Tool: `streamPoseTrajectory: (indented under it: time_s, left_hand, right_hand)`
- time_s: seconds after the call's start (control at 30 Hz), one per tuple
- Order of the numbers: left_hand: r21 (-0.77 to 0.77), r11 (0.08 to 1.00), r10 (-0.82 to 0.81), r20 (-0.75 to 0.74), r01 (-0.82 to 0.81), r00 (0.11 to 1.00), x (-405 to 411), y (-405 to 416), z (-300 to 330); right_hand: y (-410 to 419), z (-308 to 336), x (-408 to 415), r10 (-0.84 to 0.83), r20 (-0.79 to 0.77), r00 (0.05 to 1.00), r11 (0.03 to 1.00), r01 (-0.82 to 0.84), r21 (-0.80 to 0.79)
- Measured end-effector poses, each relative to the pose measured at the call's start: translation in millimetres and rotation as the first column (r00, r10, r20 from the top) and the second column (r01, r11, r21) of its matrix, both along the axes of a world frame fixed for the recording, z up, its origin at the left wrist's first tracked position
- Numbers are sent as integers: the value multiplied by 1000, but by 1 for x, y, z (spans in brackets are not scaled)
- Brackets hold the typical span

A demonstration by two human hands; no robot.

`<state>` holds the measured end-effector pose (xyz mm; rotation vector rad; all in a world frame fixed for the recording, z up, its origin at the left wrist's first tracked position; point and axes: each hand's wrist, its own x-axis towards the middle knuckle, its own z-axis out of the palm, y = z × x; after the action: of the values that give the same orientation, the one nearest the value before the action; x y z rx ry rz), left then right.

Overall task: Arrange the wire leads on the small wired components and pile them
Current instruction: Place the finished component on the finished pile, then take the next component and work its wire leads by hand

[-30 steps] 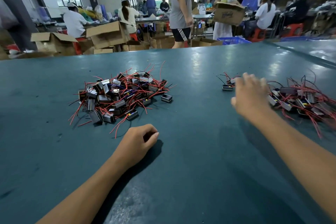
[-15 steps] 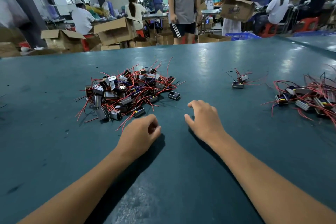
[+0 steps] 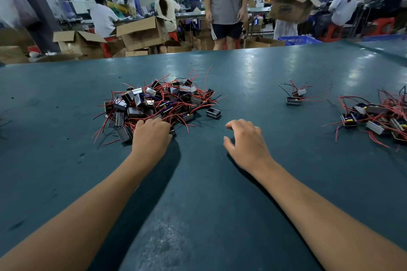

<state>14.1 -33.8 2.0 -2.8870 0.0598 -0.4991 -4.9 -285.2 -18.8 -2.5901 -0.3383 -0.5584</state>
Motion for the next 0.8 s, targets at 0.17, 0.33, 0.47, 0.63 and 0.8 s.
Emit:
streamPoseTrajectory:
  time_s: [0.17,0.33,0.47,0.63,0.8]
  left_hand:
    - [-120,991,-79,-108,66,991,-23,-1,13]
    - [-574,808,-359,-303,132,883,-57,-13,22]
    - [-795,603,-413,-241,66,878,-70,-17,20]
    - [-798,583,-481,-189,151,856,-78,-28,11]
    - [-869,491,-519,-232,65,823,-73,-13,15]
  right_hand:
    - [1,-2,0,13,-7,1000,1000,-12,18]
    - [1,-3,1,50,5,999,998,-50,34]
    - [6,8,-11,258,20,966,951,-258,170]
    - [21,12,-29,489,-73,869,869,-478,131]
    - [20,11,-28,515,-28,857,852,-508,129]
